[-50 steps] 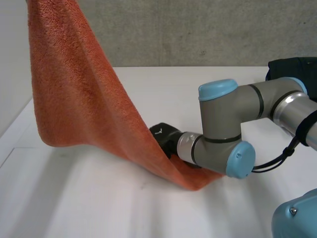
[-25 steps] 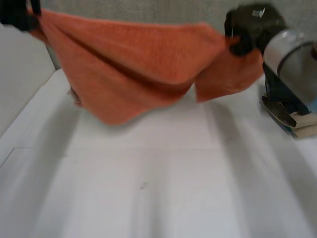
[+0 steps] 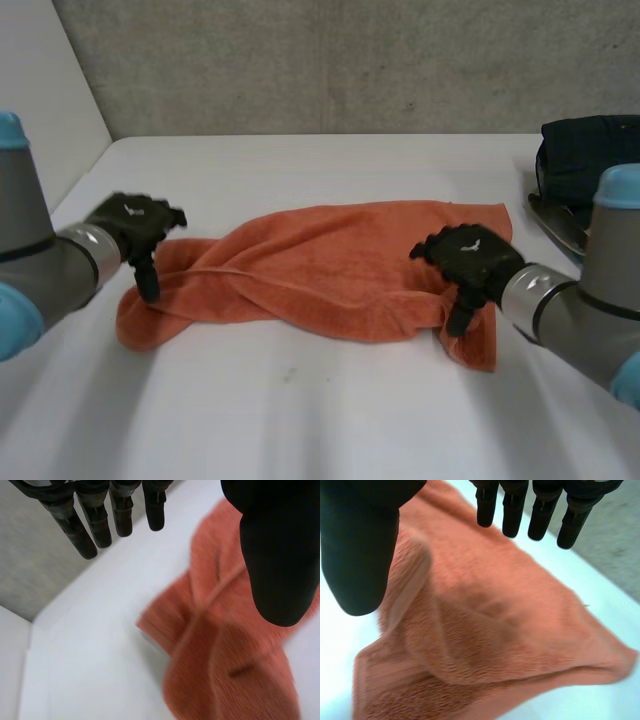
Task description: Fold the laundry.
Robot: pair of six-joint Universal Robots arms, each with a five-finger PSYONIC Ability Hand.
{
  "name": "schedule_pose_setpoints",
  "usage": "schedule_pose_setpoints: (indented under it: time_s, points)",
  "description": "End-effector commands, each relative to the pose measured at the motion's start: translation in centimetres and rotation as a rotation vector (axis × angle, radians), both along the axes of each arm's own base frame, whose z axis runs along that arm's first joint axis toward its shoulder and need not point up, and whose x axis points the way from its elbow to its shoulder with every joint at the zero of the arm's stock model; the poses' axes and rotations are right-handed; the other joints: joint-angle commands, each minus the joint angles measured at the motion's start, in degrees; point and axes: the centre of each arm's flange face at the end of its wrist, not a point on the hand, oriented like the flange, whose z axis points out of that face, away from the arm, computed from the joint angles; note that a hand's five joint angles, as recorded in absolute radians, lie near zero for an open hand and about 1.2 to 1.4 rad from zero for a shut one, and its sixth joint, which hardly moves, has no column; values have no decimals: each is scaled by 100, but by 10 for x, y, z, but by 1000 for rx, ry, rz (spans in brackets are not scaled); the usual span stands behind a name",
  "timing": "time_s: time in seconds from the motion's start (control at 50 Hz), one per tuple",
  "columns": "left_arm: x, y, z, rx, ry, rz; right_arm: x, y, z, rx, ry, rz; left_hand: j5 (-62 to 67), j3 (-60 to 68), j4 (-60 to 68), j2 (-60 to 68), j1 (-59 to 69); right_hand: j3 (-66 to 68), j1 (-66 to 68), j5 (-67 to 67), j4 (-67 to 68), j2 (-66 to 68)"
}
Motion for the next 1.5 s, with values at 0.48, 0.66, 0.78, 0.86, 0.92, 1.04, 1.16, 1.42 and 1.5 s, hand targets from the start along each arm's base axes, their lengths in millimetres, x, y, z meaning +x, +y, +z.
schedule_pose_setpoints:
  time_s: [0.48,0.66,0.78,0.86,0.92,1.04,1.16,1.42,1.5]
  points:
    - [37,-51,-39,283,199,230,-52,22,-20,419,-236,-463,1359,1307,1342,1293,1317,1557,1512,1680,1557,1555]
    - [31,-52,-55,313,158,201,-31,16,-36,376,-297,-444,1595,1543,1579,1530,1553,1489,1445,1613,1489,1487]
    - [29,-50,-63,320,113,198,-17,13,-44,339,-329,-479,2047,1995,2030,1981,2005,2328,2283,2451,2328,2325]
    - [28,-50,-65,321,101,204,-11,8,-48,302,-320,-504,2234,2182,2217,2168,2192,4221,4177,4344,4221,4219]
    - [27,-49,-66,318,97,204,-10,7,-48,283,-314,-524,2251,2199,2235,2186,2210,6359,6315,6483,6359,6357]
    - [27,-49,-64,307,91,208,-24,-4,-29,215,-325,-564,2135,2083,2118,2069,2093,6387,6342,6510,6387,6385]
    - [31,-50,-62,297,98,217,-36,-11,-3,119,-215,-400,1764,1712,1747,1698,1722,6387,6342,6510,6387,6385]
    - [27,-42,-72,325,41,187,-48,-14,16,68,-49,-150,6682,6630,6666,6617,6641,6387,6342,6510,6387,6385]
    - [25,-40,-59,291,38,182,-48,-18,19,36,14,-121,6691,6639,6674,6625,6649,6387,6342,6510,6387,6385]
